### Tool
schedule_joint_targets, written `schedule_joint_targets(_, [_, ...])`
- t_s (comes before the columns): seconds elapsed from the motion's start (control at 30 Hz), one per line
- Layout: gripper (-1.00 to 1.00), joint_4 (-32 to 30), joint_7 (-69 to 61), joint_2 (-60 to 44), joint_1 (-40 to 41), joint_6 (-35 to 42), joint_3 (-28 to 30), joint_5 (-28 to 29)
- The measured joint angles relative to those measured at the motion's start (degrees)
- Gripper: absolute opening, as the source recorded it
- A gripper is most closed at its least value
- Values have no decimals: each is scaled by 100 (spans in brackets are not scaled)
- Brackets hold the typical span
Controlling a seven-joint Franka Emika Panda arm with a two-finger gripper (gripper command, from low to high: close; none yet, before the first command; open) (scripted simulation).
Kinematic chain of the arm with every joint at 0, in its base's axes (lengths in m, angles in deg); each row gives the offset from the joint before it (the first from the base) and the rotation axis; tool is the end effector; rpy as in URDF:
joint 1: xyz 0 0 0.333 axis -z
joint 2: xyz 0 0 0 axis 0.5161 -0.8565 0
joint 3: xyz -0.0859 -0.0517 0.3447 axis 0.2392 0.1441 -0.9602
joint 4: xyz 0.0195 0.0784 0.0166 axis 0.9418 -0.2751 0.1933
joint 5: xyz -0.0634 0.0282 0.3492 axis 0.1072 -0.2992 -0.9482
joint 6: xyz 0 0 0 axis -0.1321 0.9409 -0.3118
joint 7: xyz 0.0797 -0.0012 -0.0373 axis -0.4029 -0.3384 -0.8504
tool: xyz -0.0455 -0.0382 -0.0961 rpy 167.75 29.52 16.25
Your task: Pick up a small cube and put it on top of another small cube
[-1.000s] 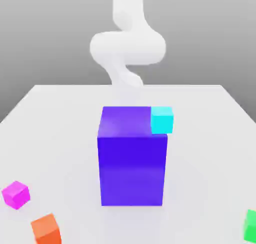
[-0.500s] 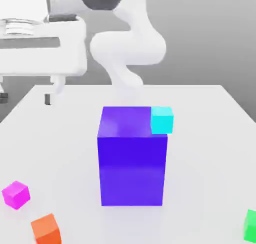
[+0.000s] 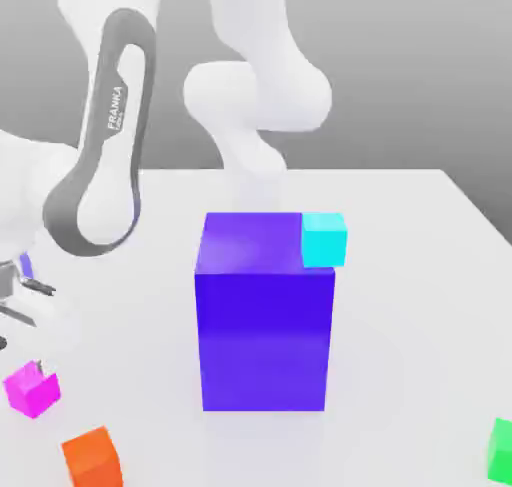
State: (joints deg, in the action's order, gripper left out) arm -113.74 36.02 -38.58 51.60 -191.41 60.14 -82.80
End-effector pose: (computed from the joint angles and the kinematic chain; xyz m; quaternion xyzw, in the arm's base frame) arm 0.3719 -0.3012 0.2199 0.7983 -0.6023 0.0013 0.0008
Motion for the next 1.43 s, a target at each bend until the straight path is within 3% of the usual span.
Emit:
schedule_joint_targets(0.03, [0,49,-102,-203,137,-154,-163,-132])
schedule_joint_targets(0.07, [-100,78,-175,-323,194,-237,-239,-228])
schedule_joint_targets(0.3, [-100,74,-158,-307,195,-221,-235,-205])
schedule_joint_targets(0.47, [-100,-143,395,587,-235,435,307,522])
schedule_joint_targets(1.17, [-100,1047,2218,570,-3911,1544,-1938,1961])
schedule_joint_targets(1.3, [-100,1443,2583,-125,-4624,1185,-2177,2315])
schedule_joint_targets(1.33, [100,1490,2629,-269,-4699,1083,-2182,2366])
schedule_joint_targets(1.43, [100,1490,2629,-269,-4699,1083,-2182,2366])
